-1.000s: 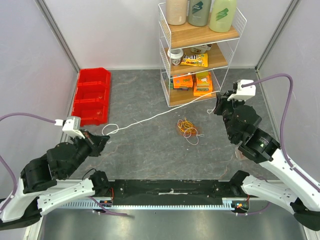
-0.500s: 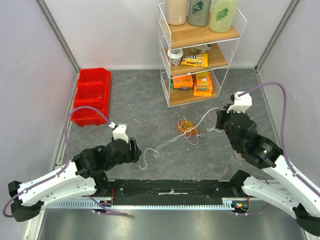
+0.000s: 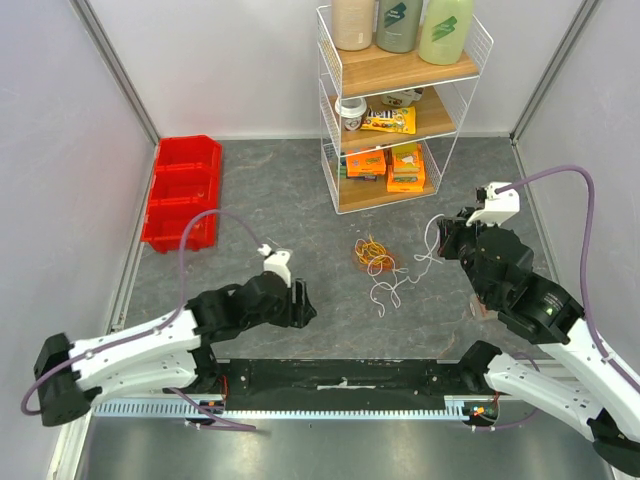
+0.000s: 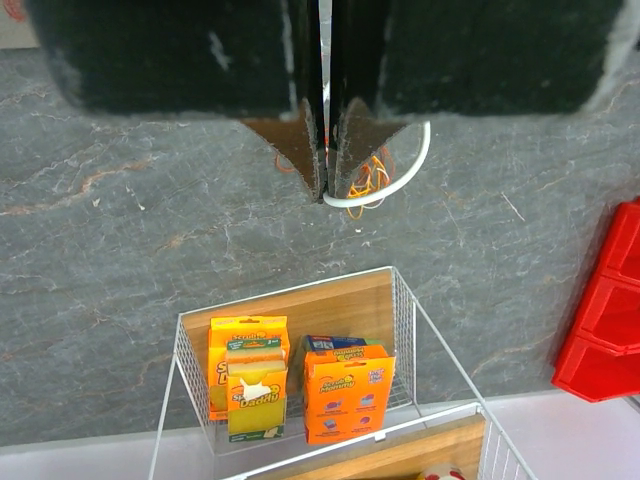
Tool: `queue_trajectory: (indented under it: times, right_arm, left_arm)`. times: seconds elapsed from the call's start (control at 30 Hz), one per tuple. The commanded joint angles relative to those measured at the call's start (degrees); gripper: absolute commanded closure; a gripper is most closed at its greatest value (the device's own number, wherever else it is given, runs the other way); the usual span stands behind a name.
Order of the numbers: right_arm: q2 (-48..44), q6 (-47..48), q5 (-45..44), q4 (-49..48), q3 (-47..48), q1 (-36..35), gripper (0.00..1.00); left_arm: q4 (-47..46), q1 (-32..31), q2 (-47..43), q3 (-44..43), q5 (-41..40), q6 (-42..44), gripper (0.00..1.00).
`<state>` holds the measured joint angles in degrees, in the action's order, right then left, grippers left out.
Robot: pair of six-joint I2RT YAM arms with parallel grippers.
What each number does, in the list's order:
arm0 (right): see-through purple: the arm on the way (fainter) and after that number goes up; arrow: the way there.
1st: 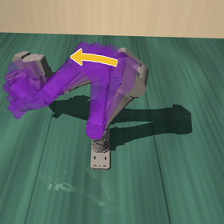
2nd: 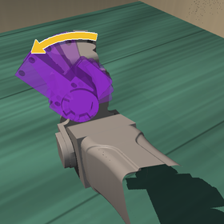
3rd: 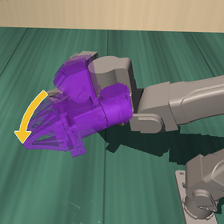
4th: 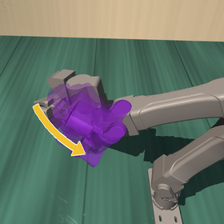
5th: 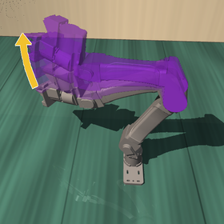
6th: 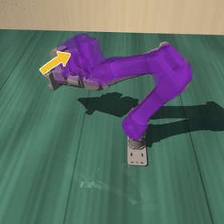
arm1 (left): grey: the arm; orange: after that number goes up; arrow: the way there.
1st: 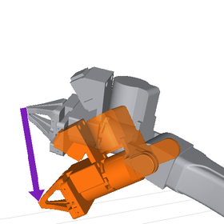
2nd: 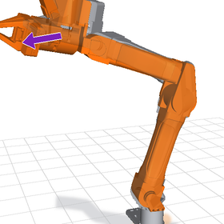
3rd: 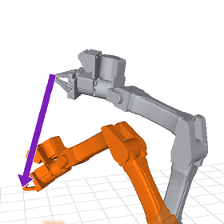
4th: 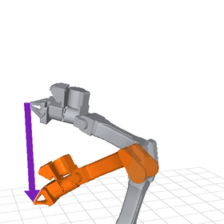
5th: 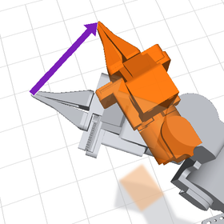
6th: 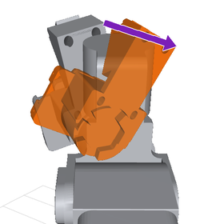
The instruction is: Untangle the cables
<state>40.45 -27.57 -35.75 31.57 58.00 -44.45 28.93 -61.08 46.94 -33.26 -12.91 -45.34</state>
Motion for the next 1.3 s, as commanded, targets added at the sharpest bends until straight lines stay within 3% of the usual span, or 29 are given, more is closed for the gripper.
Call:
queue_trajectory:
  times: [0.0, 0.23, 0.47, 0.6, 0.73, 0.97, 1.1, 1.27]
  right_arm:
    - [-0.3, -0.6, 1.6, 1.1, 1.9, 0.1, 1.00]
    - [1.3, -0.4, 12.4, 5.3, 7.8, 0.1, 1.00]
    - [7.3, 0.1, 33.8, 7.7, 18.8, 0.1, 1.00]
    - [8.7, -1.9, 41.8, 2.0, 20.0, 0.1, 1.00]
    - [13.2, -3.2, 47.9, -3.7, 19.4, 0.1, 1.00]
    - [22.2, -6.3, 48.8, -13.7, 12.2, -0.2, 1.00]
    - [20.3, -8.9, 45.9, -18.7, -1.4, -1.6, 1.00]
    - [19.1, -12.0, 38.8, -19.2, -15.8, -1.7, 1.00]
  left_arm:
    - [-12.6, 0.3, 10.0, -2.8, 8.5, 5.1, 0.31]
    - [-27.3, 0.3, 18.6, -7.3, 18.7, 9.0, 0.26]
    - [-39.5, 0.2, 14.8, -10.6, 25.7, 13.7, 0.22]
    - [-34.2, 0.2, 12.0, -13.3, 20.3, 15.4, 0.25]
    - [-29.5, 0.3, 4.8, -10.0, 13.2, 12.3, 0.30]
    - [-11.7, 0.3, -12.6, -2.7, 3.8, 2.5, 0.25]
    - [-1.2, 0.2, -16.2, -2.3, 3.1, -1.4, 0.25]
    - [-2.9, 0.2, -15.8, 1.2, 4.0, -3.1, 0.24]
